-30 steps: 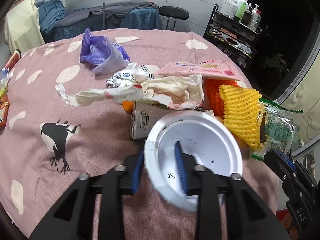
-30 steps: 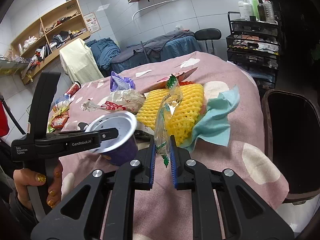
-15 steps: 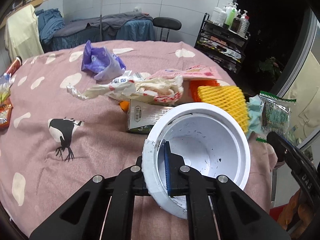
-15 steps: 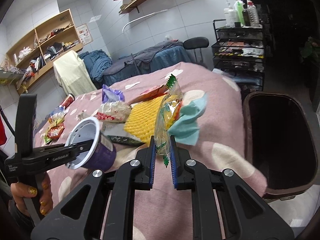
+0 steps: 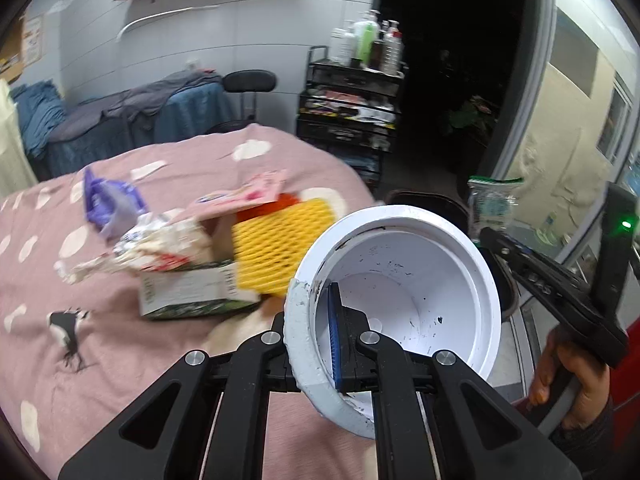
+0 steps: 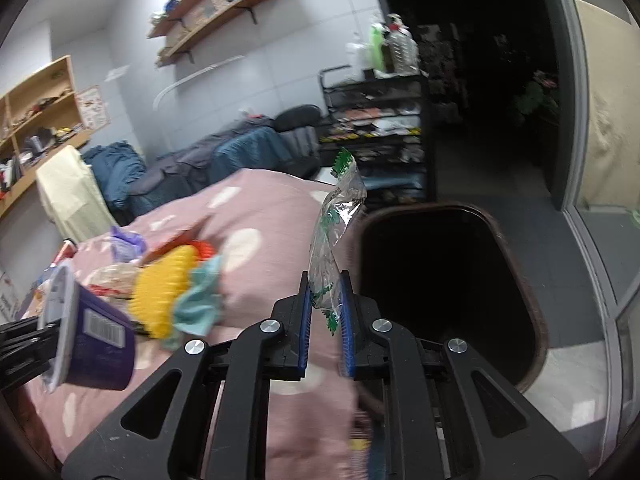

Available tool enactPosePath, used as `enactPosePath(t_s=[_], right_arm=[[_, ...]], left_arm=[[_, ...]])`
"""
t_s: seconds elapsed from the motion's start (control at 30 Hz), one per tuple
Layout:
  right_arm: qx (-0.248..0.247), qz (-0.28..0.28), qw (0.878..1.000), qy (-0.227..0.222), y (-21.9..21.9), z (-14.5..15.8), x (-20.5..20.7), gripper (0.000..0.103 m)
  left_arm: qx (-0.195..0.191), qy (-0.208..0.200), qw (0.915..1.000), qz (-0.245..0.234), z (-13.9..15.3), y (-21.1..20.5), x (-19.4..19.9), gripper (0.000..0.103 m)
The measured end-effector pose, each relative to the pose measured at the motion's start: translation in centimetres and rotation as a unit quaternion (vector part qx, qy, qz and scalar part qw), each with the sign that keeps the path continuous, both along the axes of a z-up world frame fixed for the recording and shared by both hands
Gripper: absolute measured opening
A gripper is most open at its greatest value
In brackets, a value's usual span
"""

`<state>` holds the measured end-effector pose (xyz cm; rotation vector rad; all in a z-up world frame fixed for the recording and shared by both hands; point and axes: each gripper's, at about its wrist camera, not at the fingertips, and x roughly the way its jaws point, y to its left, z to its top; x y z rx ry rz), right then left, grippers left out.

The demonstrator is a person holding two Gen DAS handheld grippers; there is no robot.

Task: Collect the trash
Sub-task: 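Carry the wrapper to the brown bin and open the right tool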

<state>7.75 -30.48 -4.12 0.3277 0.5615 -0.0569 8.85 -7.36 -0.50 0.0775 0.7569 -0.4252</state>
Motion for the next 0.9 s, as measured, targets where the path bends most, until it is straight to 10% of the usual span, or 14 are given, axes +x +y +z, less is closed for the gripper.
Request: enactPosePath(t_s=[0.57, 0.73, 0.9], right_arm=[[0.007, -0.075, 0.986, 0.147, -6.4, -9.4, 5.5, 0.015], [0.012, -0.081, 0.986, 0.144, -6.4, -9.9, 4.9, 0.070], [0.006, -0.099, 0.987, 0.127, -6.7, -9.3, 4.0, 0.070]], left_arm=[[0.046, 0.023, 0.9945, -0.092, -2.7, -9.8, 2.1, 0.009], [0.053, 0.028, 0.9937, -0.095, -3.2, -10.9, 2.3, 0.009], [0.065, 0.028, 0.9927, -0.097, -3.5, -12.3, 2.6, 0.009]])
